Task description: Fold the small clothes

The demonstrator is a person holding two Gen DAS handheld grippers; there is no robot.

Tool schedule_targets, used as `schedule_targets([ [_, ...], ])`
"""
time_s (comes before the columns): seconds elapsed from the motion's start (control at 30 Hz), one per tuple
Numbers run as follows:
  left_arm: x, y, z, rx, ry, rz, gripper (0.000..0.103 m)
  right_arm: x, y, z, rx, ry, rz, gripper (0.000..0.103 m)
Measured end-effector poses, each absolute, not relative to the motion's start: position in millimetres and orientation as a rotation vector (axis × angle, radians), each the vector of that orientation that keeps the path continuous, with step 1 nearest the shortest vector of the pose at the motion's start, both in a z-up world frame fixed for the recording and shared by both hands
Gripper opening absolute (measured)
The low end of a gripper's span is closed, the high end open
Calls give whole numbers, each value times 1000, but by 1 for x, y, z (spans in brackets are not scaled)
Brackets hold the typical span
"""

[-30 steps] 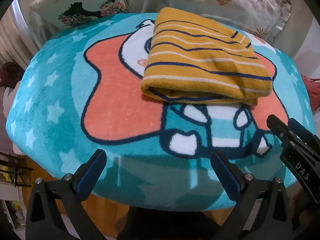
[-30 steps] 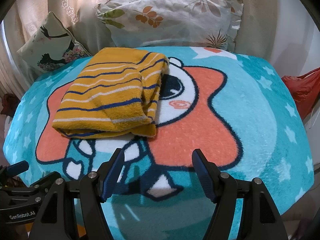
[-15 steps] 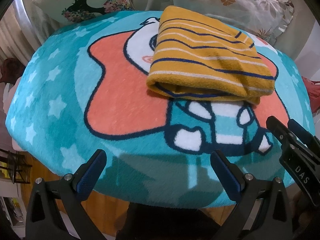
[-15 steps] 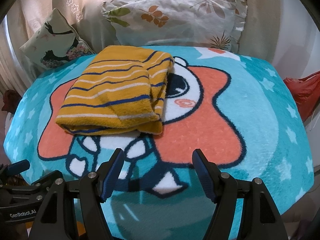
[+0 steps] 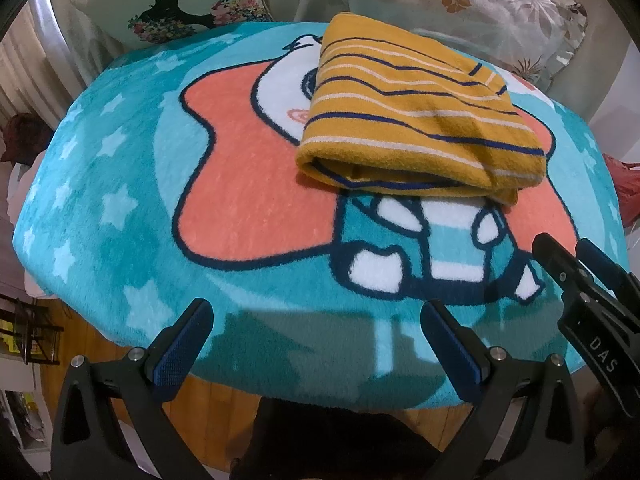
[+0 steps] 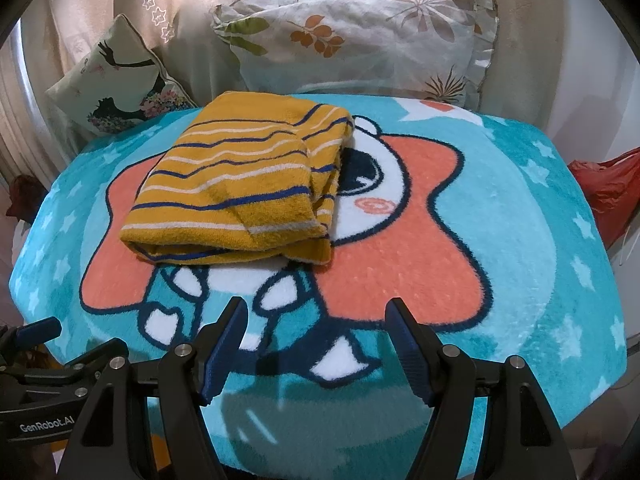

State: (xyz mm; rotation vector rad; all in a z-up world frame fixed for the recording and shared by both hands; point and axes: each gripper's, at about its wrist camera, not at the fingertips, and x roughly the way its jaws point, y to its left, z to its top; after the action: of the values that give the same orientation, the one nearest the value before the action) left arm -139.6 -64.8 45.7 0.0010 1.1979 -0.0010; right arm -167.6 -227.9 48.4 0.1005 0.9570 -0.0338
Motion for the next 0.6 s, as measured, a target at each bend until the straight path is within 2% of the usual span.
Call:
schedule_targets([
  [0.6, -134, -73, 42, 7, 1222, -9, 103, -165, -240, 47, 109, 958, -31, 77],
])
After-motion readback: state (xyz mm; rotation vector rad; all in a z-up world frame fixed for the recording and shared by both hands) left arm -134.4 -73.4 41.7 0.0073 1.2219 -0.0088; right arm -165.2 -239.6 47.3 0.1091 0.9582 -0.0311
